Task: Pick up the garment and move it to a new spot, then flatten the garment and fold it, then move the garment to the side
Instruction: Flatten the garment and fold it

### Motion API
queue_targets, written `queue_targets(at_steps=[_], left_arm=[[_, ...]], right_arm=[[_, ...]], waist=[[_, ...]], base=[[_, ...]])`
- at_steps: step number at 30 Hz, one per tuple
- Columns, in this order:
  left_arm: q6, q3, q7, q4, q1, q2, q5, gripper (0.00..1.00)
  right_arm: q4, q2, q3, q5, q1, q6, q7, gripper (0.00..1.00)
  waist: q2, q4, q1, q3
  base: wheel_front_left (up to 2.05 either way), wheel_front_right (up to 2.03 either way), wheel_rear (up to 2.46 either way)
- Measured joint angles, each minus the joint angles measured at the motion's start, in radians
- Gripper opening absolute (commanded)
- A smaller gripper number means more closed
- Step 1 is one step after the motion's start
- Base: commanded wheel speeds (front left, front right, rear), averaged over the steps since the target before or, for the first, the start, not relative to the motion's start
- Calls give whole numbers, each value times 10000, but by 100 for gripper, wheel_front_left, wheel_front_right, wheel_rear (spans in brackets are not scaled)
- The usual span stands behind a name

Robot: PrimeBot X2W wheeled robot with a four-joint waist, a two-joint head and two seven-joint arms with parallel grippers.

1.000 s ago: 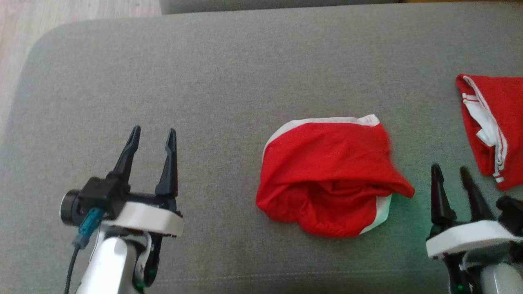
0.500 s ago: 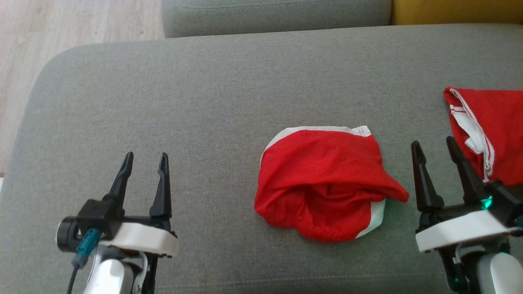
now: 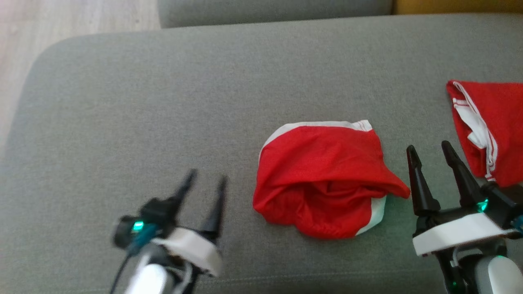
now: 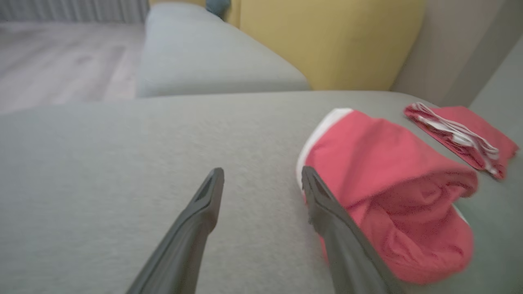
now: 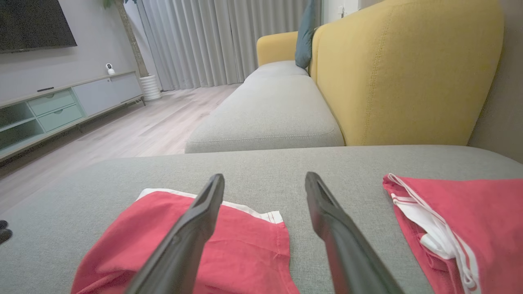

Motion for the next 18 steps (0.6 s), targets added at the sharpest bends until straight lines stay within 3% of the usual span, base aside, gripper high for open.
queue_targets(at_steps=[5,12,13,14,18], left_arm=[[-405,-865,675,1103,-666,-322,-416,100],[-545,-1233,1026,2746,-1498,-399,-989,100],[-566,-1246,1051,2909,-1599,-401,-1026,37],[-556,-1237,1012,3037,-1687,-401,-1024,0],[-215,-1016,349,3198,-2154,-328,-809,0]], right_arm=[[0,-4,217,84,-90,0,33,100],[148,6,171,88,-301,0,88,100],[174,12,161,88,-306,0,88,100],[196,25,144,88,-305,0,86,100],[278,128,6,121,-304,0,81,100]], waist=[[0,-262,0,310],[0,-850,1,651],[0,-930,1,685],[0,-1001,0,715],[0,-1193,1,763]], base=[[0,0,0],[0,0,0],[0,0,0],[0,0,0],[0,0,0]])
